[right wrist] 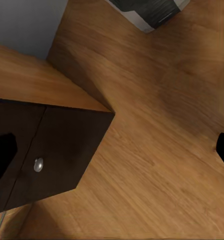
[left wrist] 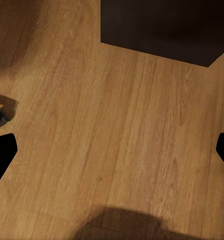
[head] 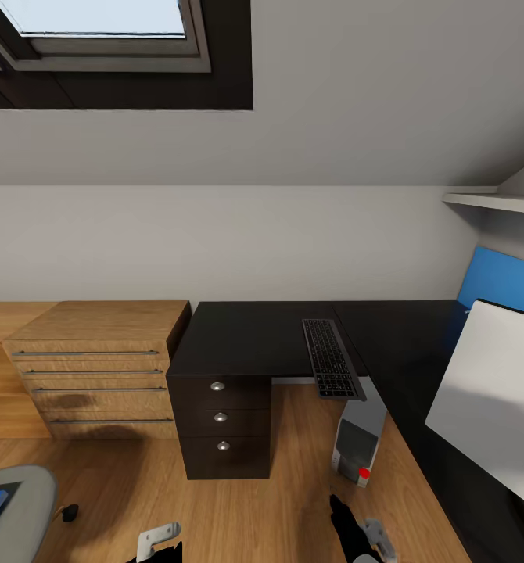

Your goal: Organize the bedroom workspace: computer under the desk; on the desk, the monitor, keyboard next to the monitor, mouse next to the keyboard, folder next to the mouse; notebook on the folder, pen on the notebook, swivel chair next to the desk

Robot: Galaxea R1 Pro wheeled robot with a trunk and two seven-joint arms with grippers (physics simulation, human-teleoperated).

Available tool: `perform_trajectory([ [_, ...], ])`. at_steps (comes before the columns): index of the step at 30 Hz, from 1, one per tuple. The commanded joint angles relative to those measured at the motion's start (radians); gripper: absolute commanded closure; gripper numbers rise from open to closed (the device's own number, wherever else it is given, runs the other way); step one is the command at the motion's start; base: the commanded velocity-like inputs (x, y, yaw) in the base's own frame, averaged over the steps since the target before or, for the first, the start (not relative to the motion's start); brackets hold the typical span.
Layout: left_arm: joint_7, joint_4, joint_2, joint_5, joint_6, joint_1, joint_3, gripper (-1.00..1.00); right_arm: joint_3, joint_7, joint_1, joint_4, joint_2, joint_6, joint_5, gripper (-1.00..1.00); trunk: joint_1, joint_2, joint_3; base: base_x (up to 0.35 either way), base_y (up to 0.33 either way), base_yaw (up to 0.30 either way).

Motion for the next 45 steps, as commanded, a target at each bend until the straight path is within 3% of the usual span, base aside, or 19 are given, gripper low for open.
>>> perform_trajectory([
  [1, 0.001, 0.0, 0.0, 0.006, -0.003, -0.001, 0.002, -1.0, 0.008, 0.006, -0.001, 0.011, 0.0, -0.003, -0.01, -1.0, 0.0, -0.001, -0.001, 0.0, 0.0, 0.0],
  [35, 0.002, 0.04, -0.002, 0.009, -0.048, -0.001, 0.002, -1.0, 0.012, 0.004, -0.001, 0.097, -0.004, -0.012, -0.013, -1.0, 0.0, -0.001, -0.001, -0.089, 0.0, 0.0],
  [45, 0.002, 0.044, -0.002, 0.009, -0.048, -0.001, 0.002, -1.0, 0.02, 0.006, -0.001, 0.102, -0.009, -0.076, 0.002, -1.0, 0.0, -0.001, -0.001, -0.004, 0.0, 0.0],
])
